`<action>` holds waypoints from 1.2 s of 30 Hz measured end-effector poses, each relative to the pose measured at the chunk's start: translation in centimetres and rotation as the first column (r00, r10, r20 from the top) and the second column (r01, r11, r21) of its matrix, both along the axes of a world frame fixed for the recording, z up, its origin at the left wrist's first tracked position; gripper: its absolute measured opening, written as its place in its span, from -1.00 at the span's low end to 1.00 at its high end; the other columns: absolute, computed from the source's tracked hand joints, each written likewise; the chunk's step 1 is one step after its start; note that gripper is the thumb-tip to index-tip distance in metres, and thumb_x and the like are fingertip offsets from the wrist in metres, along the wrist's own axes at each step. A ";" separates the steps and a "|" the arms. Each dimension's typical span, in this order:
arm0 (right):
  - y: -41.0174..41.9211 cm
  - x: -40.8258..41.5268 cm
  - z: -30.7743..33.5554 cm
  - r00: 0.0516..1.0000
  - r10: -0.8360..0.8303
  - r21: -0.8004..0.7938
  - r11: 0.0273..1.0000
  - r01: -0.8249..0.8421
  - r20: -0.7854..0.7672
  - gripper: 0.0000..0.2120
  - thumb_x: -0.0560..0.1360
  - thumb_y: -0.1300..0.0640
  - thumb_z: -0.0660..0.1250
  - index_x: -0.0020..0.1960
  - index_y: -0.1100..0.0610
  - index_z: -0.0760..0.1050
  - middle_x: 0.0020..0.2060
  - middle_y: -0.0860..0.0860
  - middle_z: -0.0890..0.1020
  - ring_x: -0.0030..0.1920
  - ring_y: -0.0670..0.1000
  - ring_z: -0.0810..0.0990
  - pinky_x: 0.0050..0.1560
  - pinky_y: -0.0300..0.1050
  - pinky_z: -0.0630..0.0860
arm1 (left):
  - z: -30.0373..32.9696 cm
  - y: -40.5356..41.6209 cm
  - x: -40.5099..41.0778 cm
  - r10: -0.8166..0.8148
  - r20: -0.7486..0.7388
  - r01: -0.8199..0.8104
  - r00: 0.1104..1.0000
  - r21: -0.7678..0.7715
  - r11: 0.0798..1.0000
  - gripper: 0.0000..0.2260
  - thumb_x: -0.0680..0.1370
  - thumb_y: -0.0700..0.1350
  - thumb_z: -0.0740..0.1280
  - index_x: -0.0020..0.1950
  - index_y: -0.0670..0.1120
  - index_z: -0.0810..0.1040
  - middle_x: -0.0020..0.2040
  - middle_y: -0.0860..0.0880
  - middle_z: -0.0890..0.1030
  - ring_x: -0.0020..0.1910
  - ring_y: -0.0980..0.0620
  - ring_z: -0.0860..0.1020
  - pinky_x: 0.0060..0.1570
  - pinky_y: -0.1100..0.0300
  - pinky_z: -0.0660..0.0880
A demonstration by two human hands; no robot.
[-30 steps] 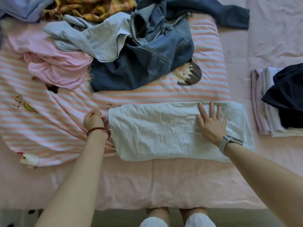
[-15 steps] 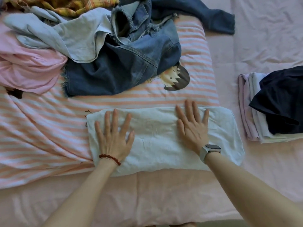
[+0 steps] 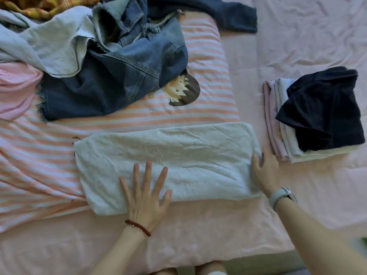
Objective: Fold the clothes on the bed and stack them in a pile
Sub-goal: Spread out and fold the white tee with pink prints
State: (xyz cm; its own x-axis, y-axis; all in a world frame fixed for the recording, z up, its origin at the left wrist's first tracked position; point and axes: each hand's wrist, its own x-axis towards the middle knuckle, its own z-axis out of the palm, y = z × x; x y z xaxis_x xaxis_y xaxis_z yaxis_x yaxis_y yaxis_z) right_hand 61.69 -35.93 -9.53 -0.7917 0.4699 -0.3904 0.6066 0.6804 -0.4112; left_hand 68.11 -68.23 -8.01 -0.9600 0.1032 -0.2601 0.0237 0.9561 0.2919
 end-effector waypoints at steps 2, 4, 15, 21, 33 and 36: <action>0.2 0.9 0.2 0.996 -0.087 -0.146 0.985 0.090 0.026 -0.76 0.54 0.09 0.22 0.11 0.23 0.45 0.00 0.16 0.54 0.06 0.16 0.49 0.10 0.03 0.41 | -0.4 0.9 1.0 0.068 0.093 -0.066 0.993 -0.026 0.997 -0.47 0.53 0.31 -0.18 0.47 0.25 -0.22 0.54 -0.07 -0.06 0.50 -0.15 -0.13 0.34 -0.39 -0.12; 0.5 1.4 0.6 0.980 -0.189 -0.337 0.921 0.197 0.056 -0.82 0.51 0.11 0.28 0.09 0.13 0.48 -0.03 0.02 0.58 0.02 0.03 0.54 0.03 -0.08 0.43 | -0.7 1.1 1.1 0.113 0.165 -0.102 0.980 -0.073 0.992 -0.43 0.49 0.36 -0.29 0.48 0.23 -0.18 0.52 -0.09 -0.03 0.50 -0.11 -0.19 0.36 -0.35 -0.17; 1.4 2.2 5.0 0.956 -0.282 -0.566 0.776 0.278 0.084 -0.93 0.46 0.17 0.36 -0.18 0.03 0.57 -0.29 -0.07 0.67 -0.29 -0.12 0.64 -0.32 -0.25 0.56 | -0.5 1.3 0.0 0.120 0.301 -0.067 0.946 -0.182 0.981 -0.41 0.49 0.34 -0.16 0.41 0.21 -0.36 0.40 0.07 -0.46 0.37 0.01 -0.52 0.33 -0.21 -0.39; -5.2 3.0 11.2 0.966 0.005 -0.346 0.933 -0.098 -0.260 -0.94 0.47 0.30 0.31 -0.18 0.23 0.54 -0.30 0.02 0.57 -0.27 -0.04 0.48 -0.26 -0.19 0.37 | 2.3 0.8 -1.3 0.188 0.379 -0.241 0.906 0.097 0.966 -0.51 0.59 0.06 0.16 0.50 0.09 0.12 0.54 -0.03 -0.04 0.51 -0.03 -0.12 0.45 -0.05 -0.12; -27.1 2.9 13.7 0.813 0.547 -0.729 0.472 -0.496 -0.199 -0.64 0.58 0.13 0.19 0.37 0.10 0.38 0.21 0.07 0.49 0.15 -0.04 0.48 0.17 -0.21 0.41 | 7.4 -10.4 -1.1 0.123 0.913 -0.793 0.389 0.399 -0.461 -0.48 0.42 0.27 0.19 0.19 -0.04 0.59 0.12 -0.15 0.61 0.11 -0.16 0.59 0.06 -0.11 0.52; -26.9 3.3 12.1 0.855 0.462 -0.619 0.607 -0.498 -0.235 -0.65 0.59 0.18 0.16 0.37 0.15 0.37 0.28 0.05 0.47 0.26 0.00 0.44 0.25 -0.24 0.34 | 6.4 -11.1 -1.1 0.137 0.919 -0.819 0.371 0.393 -0.419 -0.42 0.46 0.22 0.20 0.36 -0.10 0.42 0.28 -0.16 0.51 0.25 -0.13 0.50 0.24 -0.09 0.42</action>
State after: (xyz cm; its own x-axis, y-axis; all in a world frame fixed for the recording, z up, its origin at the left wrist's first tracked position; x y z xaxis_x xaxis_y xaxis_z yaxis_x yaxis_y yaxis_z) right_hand 65.02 -62.78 2.60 -0.8554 -0.3324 -0.3973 0.2388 0.4276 -0.8719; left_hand 66.96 -79.31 -1.60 -0.5544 0.0589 -0.8301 -0.6461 -0.6592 0.3847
